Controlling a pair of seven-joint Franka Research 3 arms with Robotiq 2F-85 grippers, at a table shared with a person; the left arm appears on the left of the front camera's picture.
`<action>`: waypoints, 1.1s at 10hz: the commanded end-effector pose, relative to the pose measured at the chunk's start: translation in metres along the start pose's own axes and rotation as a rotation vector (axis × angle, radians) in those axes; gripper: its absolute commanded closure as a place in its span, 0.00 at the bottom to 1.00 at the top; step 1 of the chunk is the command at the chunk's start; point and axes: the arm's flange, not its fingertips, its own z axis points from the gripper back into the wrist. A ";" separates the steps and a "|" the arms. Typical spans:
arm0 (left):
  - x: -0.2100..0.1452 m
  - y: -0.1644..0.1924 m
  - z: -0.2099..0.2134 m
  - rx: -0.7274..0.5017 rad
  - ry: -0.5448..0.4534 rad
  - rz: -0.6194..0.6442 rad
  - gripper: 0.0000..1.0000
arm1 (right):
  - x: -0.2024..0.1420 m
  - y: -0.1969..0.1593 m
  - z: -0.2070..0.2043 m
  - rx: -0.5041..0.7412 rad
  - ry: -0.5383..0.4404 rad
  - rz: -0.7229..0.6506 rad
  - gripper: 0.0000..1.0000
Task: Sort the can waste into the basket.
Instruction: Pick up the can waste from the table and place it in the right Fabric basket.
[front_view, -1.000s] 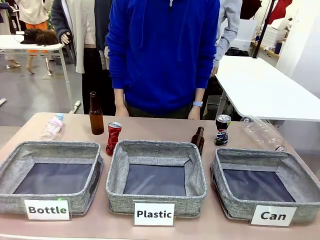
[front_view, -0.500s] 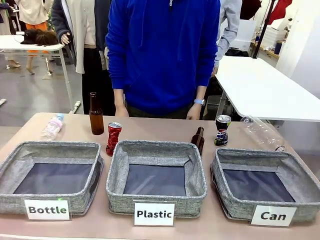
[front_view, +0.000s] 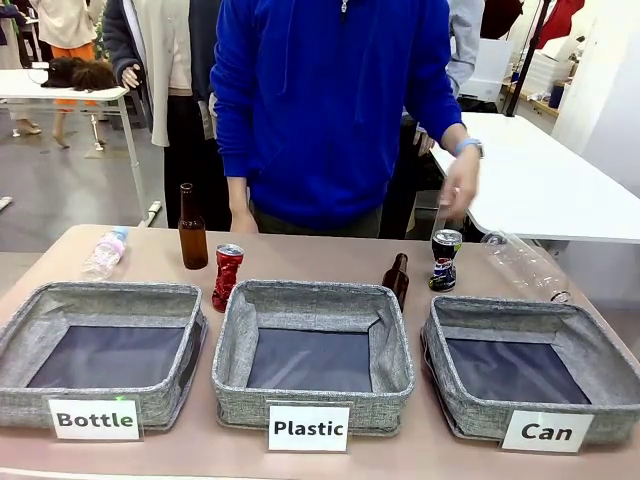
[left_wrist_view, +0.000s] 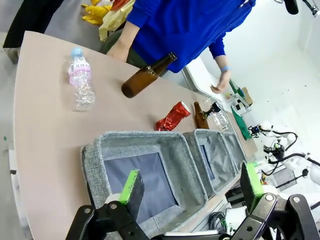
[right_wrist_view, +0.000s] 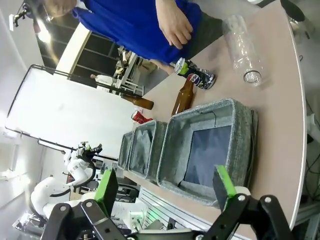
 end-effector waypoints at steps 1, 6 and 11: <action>0.003 0.001 0.001 -0.019 -0.017 -0.028 0.00 | 0.002 0.004 0.001 0.011 -0.017 0.034 0.00; 0.019 -0.038 -0.031 0.072 0.120 -0.239 0.00 | 0.002 0.004 0.001 0.011 -0.017 0.034 0.00; 0.012 -0.124 -0.210 0.085 0.538 -0.744 0.00 | 0.002 0.004 0.001 0.011 -0.017 0.034 0.00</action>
